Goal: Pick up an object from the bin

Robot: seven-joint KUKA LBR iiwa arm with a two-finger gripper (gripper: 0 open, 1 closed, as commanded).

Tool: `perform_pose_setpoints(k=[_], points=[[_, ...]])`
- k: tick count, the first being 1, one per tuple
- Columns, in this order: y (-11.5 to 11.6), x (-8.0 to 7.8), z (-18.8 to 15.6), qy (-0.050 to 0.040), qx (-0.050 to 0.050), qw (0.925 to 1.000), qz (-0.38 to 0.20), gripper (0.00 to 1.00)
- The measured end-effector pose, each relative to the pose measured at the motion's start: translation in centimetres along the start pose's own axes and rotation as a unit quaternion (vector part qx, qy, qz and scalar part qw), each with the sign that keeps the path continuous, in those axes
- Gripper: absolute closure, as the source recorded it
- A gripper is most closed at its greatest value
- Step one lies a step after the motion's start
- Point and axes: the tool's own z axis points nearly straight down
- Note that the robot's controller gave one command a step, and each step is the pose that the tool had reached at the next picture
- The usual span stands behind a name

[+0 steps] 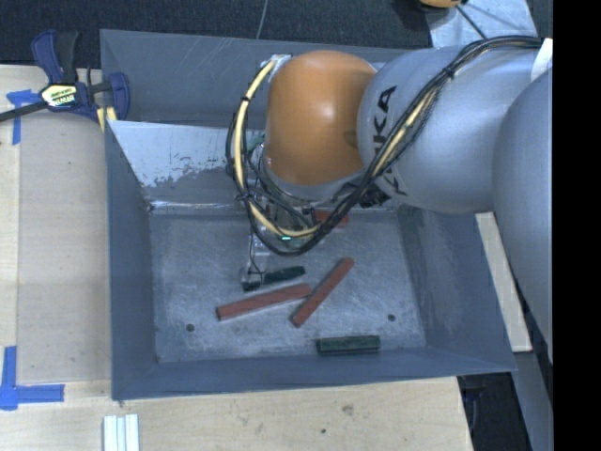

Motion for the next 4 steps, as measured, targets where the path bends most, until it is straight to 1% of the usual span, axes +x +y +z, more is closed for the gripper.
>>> perform_pose_setpoints(k=[1,2,3,4], points=[[-0.1,-0.2,-0.4,-0.0037,-0.001,1.0000,0.001,0.00],[-0.1,-0.2,-0.3,-0.0036,-0.001,1.0000,-0.001,0.00],[0.1,2.0,2.1,-0.0038,0.000,0.9923,-0.123,0.00],[-5.0,2.2,7.1,-0.0054,0.000,0.9835,-0.181,0.00]])
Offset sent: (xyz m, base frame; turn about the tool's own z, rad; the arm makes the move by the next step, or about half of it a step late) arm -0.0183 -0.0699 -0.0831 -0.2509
